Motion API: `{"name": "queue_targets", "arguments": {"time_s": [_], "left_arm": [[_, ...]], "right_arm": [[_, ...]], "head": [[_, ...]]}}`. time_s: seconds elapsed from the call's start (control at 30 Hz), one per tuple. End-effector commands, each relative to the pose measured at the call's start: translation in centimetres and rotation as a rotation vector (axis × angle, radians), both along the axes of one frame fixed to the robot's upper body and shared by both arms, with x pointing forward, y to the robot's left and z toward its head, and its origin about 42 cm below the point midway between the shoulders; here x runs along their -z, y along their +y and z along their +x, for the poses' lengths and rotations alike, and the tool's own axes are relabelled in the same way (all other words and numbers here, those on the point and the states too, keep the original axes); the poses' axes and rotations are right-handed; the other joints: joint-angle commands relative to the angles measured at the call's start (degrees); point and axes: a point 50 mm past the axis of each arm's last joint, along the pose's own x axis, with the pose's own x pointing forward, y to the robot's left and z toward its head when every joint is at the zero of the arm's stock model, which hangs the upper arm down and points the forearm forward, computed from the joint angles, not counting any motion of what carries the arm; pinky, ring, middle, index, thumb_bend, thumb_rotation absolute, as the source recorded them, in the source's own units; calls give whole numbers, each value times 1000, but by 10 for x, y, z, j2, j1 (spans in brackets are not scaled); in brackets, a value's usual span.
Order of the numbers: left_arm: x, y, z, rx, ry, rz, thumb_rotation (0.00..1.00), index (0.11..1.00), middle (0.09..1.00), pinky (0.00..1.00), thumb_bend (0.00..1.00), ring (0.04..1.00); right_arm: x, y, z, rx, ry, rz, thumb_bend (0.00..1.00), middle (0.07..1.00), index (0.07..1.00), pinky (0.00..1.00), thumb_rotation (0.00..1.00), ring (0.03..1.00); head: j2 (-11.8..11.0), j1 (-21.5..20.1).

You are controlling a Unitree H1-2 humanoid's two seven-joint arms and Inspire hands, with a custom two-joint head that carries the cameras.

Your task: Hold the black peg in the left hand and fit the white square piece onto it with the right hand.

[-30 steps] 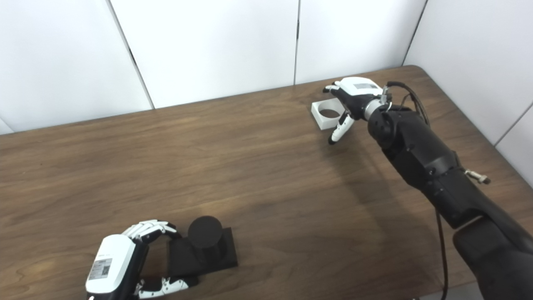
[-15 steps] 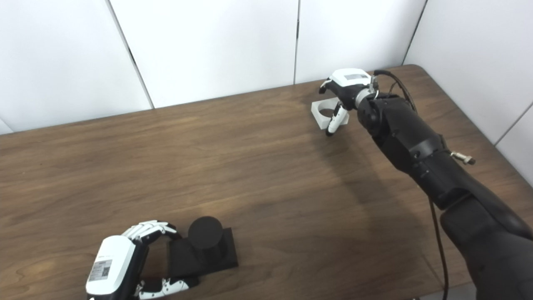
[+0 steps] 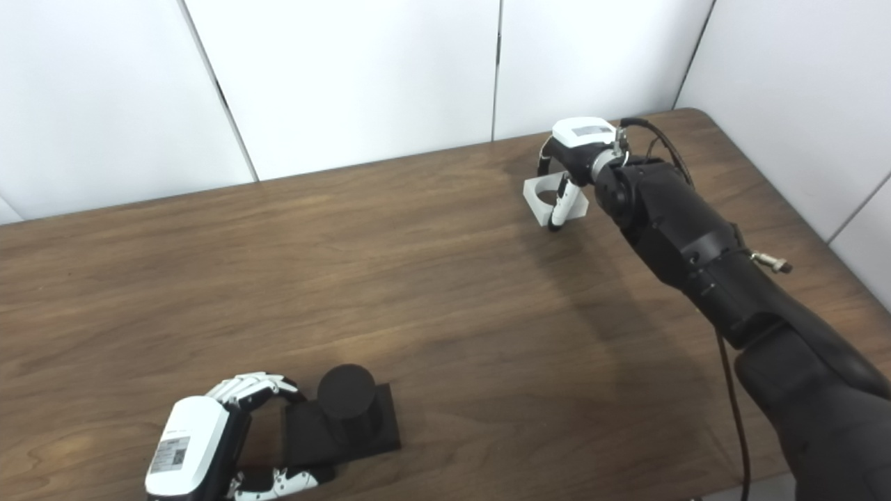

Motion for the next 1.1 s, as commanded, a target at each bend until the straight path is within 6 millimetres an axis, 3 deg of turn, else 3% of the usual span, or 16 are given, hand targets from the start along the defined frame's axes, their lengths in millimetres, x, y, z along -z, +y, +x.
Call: {"name": "queue_targets", "arguments": {"time_s": [0.0, 0.2, 0.3, 0.37, 0.67, 0.83, 0.97, 1.07], "left_arm": [[12, -2, -12, 23, 99, 26, 49, 485, 694, 707, 521, 748], [12, -2, -12, 22, 94, 21, 49, 485, 693, 703, 521, 745], [12, -2, -12, 20, 93, 20, 49, 485, 692, 695, 521, 743], [12, -2, -12, 20, 92, 24, 49, 485, 693, 696, 521, 744], [13, -6, -10, 16, 95, 10, 48, 485, 693, 685, 521, 744], [11, -11, -9, 17, 95, 12, 48, 485, 694, 685, 521, 743], [9, -17, -8, 20, 87, 17, 49, 485, 692, 680, 521, 739], [8, -20, -8, 19, 84, 21, 49, 485, 689, 682, 521, 736]], "right_arm": [[-29, -4, 9, -6, -93, -20, 852, 879, 620, 839, 123, 925], [-24, -7, 6, -16, -86, -29, 846, 865, 605, 788, 110, 907], [-21, -9, 5, -38, -79, -34, 591, 835, 510, 764, 129, 886], [-20, -11, 4, -54, -77, -35, 537, 800, 489, 740, 129, 857], [-31, 0, -3, -111, -92, -16, 524, 774, 484, 763, 130, 845], [-54, 26, -28, -232, -142, -24, 523, 768, 485, 791, 130, 846], [-75, 54, -60, -349, -173, -10, 523, 763, 485, 808, 129, 853], [-81, 62, -70, -379, -177, -4, 524, 761, 484, 797, 130, 852]], "head": [[2, 1], [2, 3], [1, 4], [1, 6], [1, 19], [6, 39], [11, 51], [11, 52]]}}
